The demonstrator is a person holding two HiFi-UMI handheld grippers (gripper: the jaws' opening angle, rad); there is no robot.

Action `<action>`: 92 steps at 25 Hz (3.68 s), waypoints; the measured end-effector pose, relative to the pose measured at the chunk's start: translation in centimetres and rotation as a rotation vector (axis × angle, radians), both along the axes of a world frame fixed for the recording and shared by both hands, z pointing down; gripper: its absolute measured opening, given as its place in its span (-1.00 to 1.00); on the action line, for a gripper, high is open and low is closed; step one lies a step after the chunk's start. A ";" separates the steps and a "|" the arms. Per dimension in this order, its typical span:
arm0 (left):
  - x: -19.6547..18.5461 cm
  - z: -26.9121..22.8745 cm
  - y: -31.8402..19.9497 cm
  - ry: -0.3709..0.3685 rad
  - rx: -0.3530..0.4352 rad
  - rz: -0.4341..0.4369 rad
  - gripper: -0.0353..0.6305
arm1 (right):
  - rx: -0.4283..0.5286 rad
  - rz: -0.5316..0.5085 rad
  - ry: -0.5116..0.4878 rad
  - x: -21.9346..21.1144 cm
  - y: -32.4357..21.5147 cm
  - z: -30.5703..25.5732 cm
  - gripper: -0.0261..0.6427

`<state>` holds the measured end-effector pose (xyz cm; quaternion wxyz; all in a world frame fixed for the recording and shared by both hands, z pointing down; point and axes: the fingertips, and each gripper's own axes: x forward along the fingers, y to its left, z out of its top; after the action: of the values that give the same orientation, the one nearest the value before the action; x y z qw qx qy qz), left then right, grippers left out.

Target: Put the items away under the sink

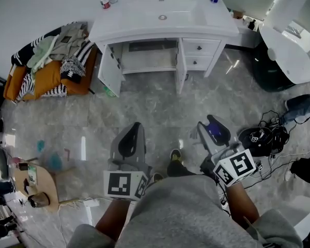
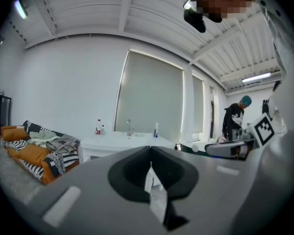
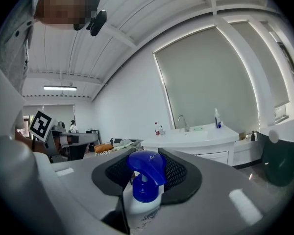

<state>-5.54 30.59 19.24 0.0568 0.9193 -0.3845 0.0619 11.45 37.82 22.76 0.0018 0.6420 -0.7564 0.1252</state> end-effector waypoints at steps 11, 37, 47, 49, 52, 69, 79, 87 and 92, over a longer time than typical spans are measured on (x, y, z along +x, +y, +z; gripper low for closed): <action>2.1 1.1 -1.4 -0.021 -0.024 -0.030 -0.86 | -0.017 -0.035 -0.009 2.2 -2.0 1.3 -0.49; 3.2 0.4 -1.2 -0.056 0.010 -0.038 -0.86 | 0.011 -0.040 -0.031 3.6 -2.7 0.5 -0.49; 2.6 1.1 -3.2 -0.037 -0.009 -0.036 -0.86 | -0.003 -0.037 -0.015 2.8 -4.5 0.8 -0.49; 2.4 1.1 -4.0 -0.034 -0.010 -0.040 -0.86 | -0.004 -0.039 -0.014 2.6 -5.3 0.7 -0.49; 2.4 1.1 -5.3 -0.033 -0.006 -0.037 -0.86 | -0.007 -0.040 -0.009 2.6 -6.5 0.6 -0.49; 2.5 1.8 -14.1 -0.029 -0.028 -0.030 -0.86 | -0.036 -0.042 0.000 1.6 -14.7 0.7 -0.49; 1.9 1.9 -18.3 -0.029 -0.038 -0.016 -0.86 | -0.032 -0.034 0.025 1.1 -19.1 0.1 -0.49; 1.0 2.0 -21.7 -0.017 -0.038 0.000 -0.86 | -0.034 -0.019 0.040 0.2 -21.8 -0.4 -0.49; 0.2 2.2 -23.1 -0.018 -0.036 0.014 -0.86 | -0.030 -0.017 0.046 -0.7 -23.5 -0.4 -0.49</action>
<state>-5.34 7.46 21.47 0.0692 0.9202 -0.3774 0.0774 10.79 14.37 22.33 0.0302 0.6383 -0.7595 0.1217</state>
